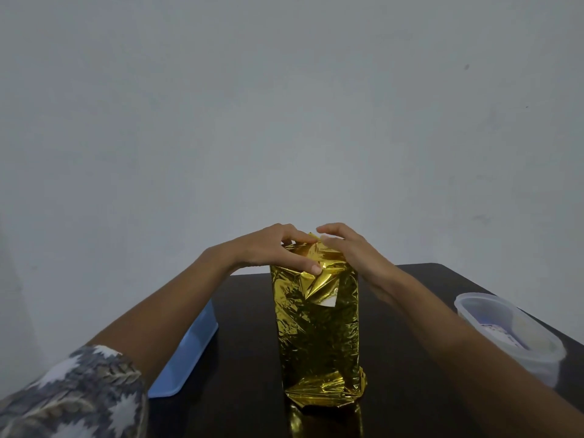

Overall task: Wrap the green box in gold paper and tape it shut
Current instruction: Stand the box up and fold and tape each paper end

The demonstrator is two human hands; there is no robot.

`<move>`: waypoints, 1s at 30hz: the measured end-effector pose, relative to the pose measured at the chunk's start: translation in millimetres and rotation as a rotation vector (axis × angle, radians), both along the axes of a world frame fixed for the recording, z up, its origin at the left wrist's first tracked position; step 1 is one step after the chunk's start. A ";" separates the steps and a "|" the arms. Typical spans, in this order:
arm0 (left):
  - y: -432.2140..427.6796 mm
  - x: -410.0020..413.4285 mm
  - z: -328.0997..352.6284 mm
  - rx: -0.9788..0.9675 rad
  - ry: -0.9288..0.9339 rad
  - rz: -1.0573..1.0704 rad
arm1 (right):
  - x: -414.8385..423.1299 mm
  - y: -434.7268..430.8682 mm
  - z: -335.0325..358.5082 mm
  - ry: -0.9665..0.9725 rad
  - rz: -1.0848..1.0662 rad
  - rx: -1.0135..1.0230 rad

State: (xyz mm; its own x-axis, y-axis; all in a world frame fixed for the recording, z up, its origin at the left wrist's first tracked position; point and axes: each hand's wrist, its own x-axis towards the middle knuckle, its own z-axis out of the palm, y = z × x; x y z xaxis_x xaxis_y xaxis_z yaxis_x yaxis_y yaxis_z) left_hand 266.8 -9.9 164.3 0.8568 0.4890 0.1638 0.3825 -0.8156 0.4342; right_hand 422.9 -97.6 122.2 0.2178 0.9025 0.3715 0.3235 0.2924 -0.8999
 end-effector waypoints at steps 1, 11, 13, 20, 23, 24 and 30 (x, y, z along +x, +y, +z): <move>-1.4 0.1 0.6 0.003 0.008 -0.001 | -0.6 0.2 1.3 -0.012 -0.002 -0.007; 1.0 1.1 0.8 -0.009 0.061 -0.010 | 0.9 -6.9 6.1 -0.123 0.089 -0.019; 2.0 -3.3 0.1 -0.007 -0.002 -0.011 | 0.8 -6.0 5.3 -0.119 0.058 -0.034; 8.2 -27.6 -9.7 -0.117 -0.240 0.088 | -3.6 -6.3 -0.7 -0.008 0.012 0.011; 3.5 -31.2 -11.4 -0.122 -0.221 0.050 | -5.0 -5.5 -2.1 -0.017 -0.013 0.026; 2.7 -31.6 -12.0 -0.125 -0.213 0.050 | -5.3 -5.7 -1.9 -0.018 -0.002 0.022; 1.7 -25.7 -13.1 -0.046 -0.167 0.041 | 6.0 -10.6 3.1 -0.083 0.107 -0.074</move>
